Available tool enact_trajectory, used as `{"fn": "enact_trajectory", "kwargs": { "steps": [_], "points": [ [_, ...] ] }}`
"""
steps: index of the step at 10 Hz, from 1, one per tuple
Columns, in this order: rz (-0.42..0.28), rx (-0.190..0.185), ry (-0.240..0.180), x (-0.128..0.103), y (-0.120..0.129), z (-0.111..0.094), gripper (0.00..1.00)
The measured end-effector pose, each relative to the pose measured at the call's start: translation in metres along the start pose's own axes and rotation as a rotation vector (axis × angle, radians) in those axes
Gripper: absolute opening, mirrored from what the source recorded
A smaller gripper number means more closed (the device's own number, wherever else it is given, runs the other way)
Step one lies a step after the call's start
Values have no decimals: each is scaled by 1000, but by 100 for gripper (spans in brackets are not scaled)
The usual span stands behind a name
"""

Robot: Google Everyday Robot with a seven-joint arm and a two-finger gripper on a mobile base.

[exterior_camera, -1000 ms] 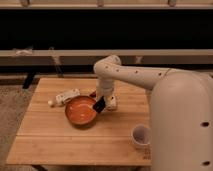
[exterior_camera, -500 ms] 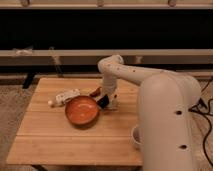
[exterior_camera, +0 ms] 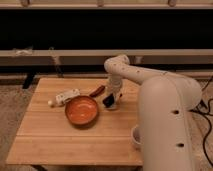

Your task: Place the eraser on the white sponge

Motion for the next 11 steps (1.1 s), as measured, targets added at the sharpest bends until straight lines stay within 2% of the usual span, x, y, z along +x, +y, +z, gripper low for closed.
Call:
{"fn": "enact_trajectory", "kwargs": {
  "steps": [1, 4, 7, 11],
  "points": [
    [1, -2, -1, 0, -1, 1, 57],
    [9, 10, -16, 4, 4, 2, 79],
    [-18, 45, -44, -7, 2, -1, 80],
    [-62, 88, -44, -19, 10, -26, 80]
  ]
}}
